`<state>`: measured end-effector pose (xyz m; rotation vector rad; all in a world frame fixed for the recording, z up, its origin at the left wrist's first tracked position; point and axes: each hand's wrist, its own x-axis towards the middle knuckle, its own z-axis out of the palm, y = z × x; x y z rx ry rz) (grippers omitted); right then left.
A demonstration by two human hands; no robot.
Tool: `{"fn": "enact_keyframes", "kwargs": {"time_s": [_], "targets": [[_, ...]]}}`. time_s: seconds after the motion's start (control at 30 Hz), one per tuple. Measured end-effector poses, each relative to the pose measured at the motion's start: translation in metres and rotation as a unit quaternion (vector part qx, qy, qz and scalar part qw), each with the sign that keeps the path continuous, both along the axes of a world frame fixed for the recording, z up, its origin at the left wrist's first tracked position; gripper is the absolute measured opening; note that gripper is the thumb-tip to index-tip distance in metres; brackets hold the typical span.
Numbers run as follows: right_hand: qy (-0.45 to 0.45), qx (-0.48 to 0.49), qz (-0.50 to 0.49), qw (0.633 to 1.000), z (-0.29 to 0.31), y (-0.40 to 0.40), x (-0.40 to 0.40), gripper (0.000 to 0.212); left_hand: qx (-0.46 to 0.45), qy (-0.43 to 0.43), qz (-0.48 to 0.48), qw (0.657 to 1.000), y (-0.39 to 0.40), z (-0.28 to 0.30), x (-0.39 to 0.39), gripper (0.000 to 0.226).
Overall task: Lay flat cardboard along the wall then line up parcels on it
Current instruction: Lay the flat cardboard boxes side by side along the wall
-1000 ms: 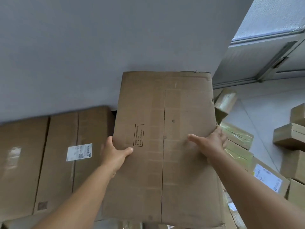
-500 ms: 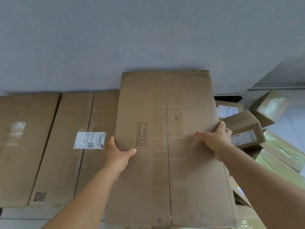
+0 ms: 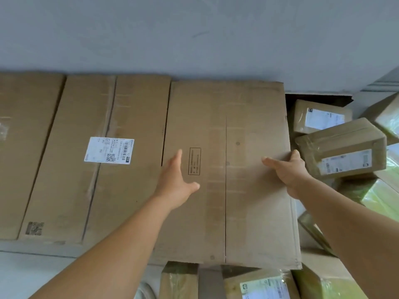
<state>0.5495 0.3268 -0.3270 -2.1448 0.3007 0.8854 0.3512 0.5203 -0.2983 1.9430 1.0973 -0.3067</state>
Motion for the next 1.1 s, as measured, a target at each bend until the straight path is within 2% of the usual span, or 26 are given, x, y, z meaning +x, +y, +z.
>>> {"fn": "enact_keyframes", "kwargs": {"time_s": [0.07,0.2,0.33,0.57,0.77,0.93,1.1], "targets": [[-0.001,0.002,0.003,1.000,-0.009,-0.004,-0.007,0.101,0.006,0.010,-0.079,0.997,-0.013,-0.002,0.003,0.101],[-0.008,-0.004,0.029,1.000,-0.010,-0.011,-0.018,0.108,-0.021,0.086,-0.169,0.982,-0.041,-0.010,-0.009,0.102],[0.000,-0.067,0.082,0.994,-0.008,-0.031,-0.049,0.111,0.024,0.159,-0.275,0.948,-0.075,-0.013,-0.028,0.105],[0.060,-0.164,0.094,0.980,-0.012,-0.069,-0.107,0.123,0.086,0.221,-0.400,0.885,-0.120,-0.020,-0.034,0.128],[0.075,-0.201,0.077,0.974,-0.014,-0.080,-0.129,0.121,0.131,0.232,-0.432,0.862,-0.132,-0.028,-0.039,0.125],[0.046,-0.138,0.084,0.986,-0.009,-0.079,-0.109,0.102,0.146,0.230,-0.409,0.871,-0.125,-0.028,-0.028,0.118],[0.058,-0.107,0.091,0.988,-0.006,-0.087,-0.116,0.104,0.143,0.228,-0.393,0.879,-0.128,-0.028,-0.030,0.122]]}}
